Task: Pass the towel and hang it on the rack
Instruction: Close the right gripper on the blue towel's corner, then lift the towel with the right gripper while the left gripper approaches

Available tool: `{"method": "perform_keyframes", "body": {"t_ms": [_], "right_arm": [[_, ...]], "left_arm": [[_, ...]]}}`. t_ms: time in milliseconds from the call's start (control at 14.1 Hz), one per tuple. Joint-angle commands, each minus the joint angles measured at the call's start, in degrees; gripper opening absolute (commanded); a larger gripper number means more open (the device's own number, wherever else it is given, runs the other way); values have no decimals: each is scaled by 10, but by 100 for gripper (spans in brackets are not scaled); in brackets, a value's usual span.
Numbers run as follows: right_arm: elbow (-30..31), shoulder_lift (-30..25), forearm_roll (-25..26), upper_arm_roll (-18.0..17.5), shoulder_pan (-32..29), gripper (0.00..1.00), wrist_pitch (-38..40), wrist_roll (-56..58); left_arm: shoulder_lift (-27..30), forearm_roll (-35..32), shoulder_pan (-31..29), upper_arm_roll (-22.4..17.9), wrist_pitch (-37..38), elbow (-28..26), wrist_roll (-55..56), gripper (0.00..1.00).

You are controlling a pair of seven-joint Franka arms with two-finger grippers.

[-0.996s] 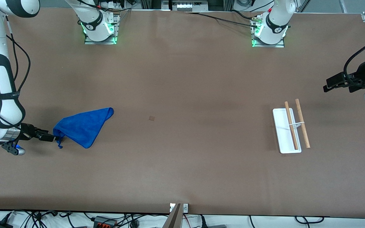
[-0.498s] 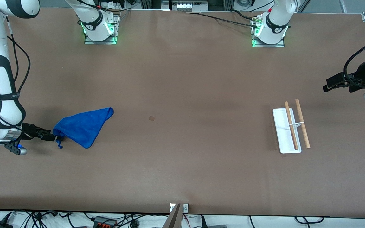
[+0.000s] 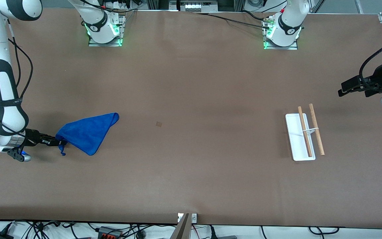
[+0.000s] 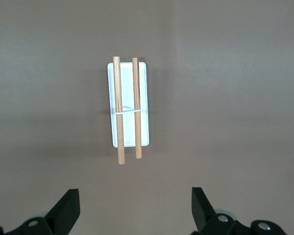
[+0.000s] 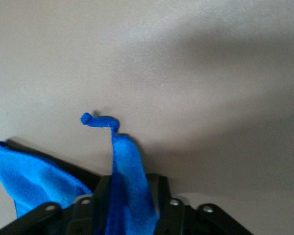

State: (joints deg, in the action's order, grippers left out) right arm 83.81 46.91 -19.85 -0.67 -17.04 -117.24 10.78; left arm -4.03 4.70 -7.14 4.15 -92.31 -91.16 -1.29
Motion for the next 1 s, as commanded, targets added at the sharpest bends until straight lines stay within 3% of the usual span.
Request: {"method": "perform_keyframes", "body": {"t_ms": [0, 285, 641, 783, 925], "right_arm": [[-9, -2, -5, -6, -4, 0, 12, 43], [-19, -16, -3, -6, -4, 0, 36, 70], [-161, -41, -2, -10, 0, 0, 188, 162], [-196, -44, -1, -58, 3, 0, 225, 174], [-200, -60, 0, -141, 3, 0, 247, 173]], "left_arm": [[-6, 6, -1, 1, 13, 18, -4, 100], [-6, 6, -1, 1, 12, 18, -4, 100], [-6, 6, -1, 1, 13, 18, -4, 100], [-6, 6, -1, 1, 13, 18, -4, 100], [-6, 3, -1, 1, 13, 19, -4, 100]]}}
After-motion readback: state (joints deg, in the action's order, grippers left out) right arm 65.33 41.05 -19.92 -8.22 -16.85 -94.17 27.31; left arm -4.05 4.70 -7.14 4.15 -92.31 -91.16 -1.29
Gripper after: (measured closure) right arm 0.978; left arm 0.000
